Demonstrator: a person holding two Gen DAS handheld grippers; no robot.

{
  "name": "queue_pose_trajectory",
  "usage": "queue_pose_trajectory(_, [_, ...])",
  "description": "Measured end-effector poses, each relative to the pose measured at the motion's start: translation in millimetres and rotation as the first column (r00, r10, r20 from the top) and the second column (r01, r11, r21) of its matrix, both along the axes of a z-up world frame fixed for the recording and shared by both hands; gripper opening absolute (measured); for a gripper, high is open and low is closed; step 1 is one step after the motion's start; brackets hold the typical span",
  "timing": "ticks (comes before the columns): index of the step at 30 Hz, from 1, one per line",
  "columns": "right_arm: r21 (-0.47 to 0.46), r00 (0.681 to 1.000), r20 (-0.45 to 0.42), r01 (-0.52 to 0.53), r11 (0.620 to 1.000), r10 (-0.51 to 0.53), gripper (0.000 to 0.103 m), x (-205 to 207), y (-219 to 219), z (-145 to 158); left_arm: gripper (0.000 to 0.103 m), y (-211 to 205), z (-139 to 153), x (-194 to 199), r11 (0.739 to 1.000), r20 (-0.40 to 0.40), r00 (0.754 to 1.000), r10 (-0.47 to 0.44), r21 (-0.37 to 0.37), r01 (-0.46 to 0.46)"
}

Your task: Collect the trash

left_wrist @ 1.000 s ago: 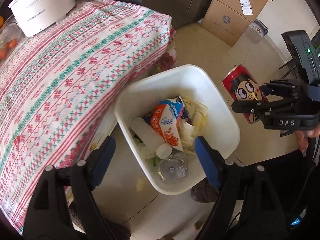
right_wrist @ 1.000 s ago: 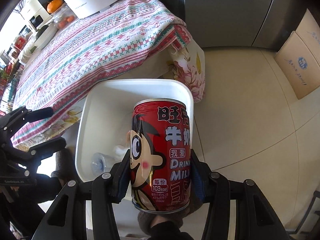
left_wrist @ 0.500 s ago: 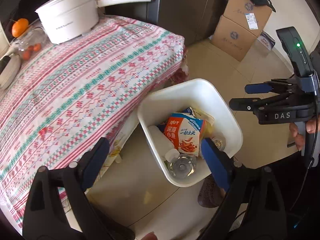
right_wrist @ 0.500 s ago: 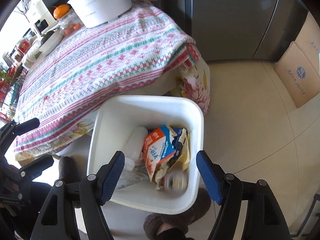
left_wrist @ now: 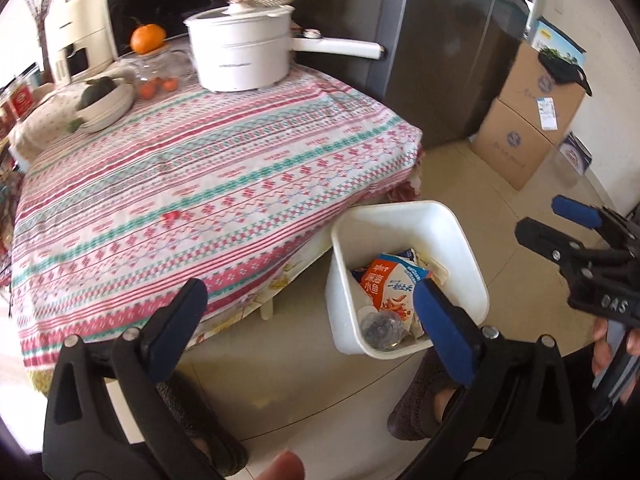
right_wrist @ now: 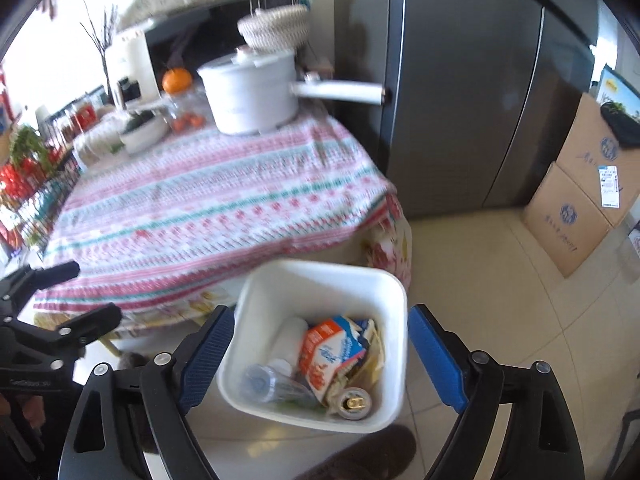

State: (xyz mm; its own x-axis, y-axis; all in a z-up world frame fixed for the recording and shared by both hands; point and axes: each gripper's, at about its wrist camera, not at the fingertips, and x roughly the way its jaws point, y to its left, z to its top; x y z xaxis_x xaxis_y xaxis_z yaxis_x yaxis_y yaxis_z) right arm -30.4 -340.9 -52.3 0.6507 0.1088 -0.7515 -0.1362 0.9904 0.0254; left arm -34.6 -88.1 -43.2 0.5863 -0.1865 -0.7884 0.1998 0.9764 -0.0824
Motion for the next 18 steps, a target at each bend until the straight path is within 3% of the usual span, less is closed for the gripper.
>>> queue_pose_trajectory(3, [-0.004,0.999,0.038,-0.003,1.0,0.003,0.103,-11.4,9.0,8.0,0.102,6.6,6.7,-8.6,0.999,0.036,0.999,0.037,0.005,-0.037])
queue_pose_trajectory(11, [-0.059,0.992,0.127,-0.02,0.998,0.027,0.103,-25.9,30.8,24.0,0.102,18.5,23.8,-23.2,0.996,0.133,0.987,0.094,-0.002,-0.094])
queue_pose_trajectory(18, [-0.061,0.988,0.152,0.01,0.998,0.0,0.103,-21.2,33.0,27.6,0.102,25.2,23.5,-21.6,0.993,0.138,0.983,0.119,-0.011,-0.118])
